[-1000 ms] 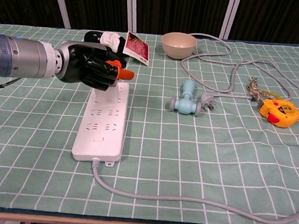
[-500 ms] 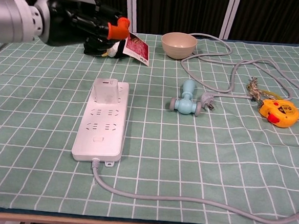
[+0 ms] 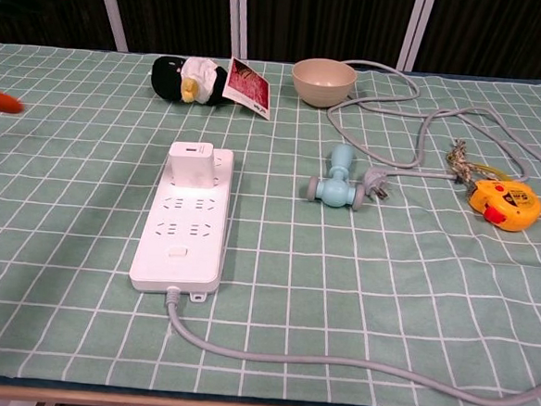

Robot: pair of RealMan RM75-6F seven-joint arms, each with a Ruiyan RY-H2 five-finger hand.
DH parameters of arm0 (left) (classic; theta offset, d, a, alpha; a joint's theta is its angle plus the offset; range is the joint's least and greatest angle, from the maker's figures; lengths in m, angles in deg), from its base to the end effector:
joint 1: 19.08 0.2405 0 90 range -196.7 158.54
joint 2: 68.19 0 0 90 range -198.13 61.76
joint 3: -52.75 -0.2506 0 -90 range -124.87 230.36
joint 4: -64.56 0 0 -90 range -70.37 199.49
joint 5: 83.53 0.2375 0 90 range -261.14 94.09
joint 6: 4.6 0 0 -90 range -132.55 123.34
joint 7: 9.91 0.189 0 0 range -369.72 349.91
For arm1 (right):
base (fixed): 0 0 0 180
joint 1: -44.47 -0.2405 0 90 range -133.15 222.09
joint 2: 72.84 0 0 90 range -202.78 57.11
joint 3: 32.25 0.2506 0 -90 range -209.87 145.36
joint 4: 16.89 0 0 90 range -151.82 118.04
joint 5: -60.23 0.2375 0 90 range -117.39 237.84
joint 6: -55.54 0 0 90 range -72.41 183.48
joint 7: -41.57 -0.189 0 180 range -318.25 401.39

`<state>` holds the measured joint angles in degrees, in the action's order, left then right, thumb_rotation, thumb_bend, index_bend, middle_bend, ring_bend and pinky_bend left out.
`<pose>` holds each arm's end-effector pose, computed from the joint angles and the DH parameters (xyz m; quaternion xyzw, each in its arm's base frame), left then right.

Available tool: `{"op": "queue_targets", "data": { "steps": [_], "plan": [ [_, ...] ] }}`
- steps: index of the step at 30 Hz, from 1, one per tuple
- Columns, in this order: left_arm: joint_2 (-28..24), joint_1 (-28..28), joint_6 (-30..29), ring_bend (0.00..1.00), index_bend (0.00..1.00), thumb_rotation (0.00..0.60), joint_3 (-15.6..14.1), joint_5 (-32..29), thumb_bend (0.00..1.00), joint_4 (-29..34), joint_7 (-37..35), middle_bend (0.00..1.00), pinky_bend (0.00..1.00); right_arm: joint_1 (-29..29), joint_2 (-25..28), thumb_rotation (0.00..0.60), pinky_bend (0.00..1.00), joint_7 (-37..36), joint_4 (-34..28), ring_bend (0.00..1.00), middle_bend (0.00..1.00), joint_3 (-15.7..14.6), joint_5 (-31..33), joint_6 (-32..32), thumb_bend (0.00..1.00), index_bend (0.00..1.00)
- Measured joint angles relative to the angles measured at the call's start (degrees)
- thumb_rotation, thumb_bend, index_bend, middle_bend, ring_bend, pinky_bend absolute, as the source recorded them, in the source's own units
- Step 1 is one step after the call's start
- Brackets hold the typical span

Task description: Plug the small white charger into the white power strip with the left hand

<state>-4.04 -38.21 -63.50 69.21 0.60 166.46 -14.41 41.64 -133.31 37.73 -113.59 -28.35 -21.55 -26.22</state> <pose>-0.1988 0.3317 0.0818 -0.6545 -0.4398 -0.4527 0.4162 -0.3284 -0.2193 0.1420 0.5557 -0.4479 0.3804 0.5881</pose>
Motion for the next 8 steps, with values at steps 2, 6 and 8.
{"op": "queue_targets", "data": {
  "steps": [2, 6, 8],
  "plan": [
    [0.13, 4.49, -8.32, 0.00, 0.01, 0.600, -2.26, 0.81, 0.06, -0.98, 7.26, 0.00, 0.00, 0.03, -0.20, 0.600, 0.00, 0.38, 0.14, 0.00, 0.00, 0.00, -0.05, -0.16, 0.35, 0.00],
    [1.11, 12.12, -19.44, 0.00, 0.01, 0.600, -6.39, 2.40, 0.06, -5.40, 13.38, 0.00, 0.00, 0.12, -0.34, 0.600, 0.00, 0.72, 0.28, 0.00, 0.00, -0.04, -0.17, -0.45, 0.35, 0.00],
    [1.90, 14.15, -21.65, 0.00, 0.01, 0.600, -7.74, 2.89, 0.06, -8.12, 13.14, 0.00, 0.00, 0.10, -0.41, 0.600, 0.00, 0.84, 0.39, 0.00, 0.00, -0.04, -0.18, -0.47, 0.35, 0.00]
  ]
}}
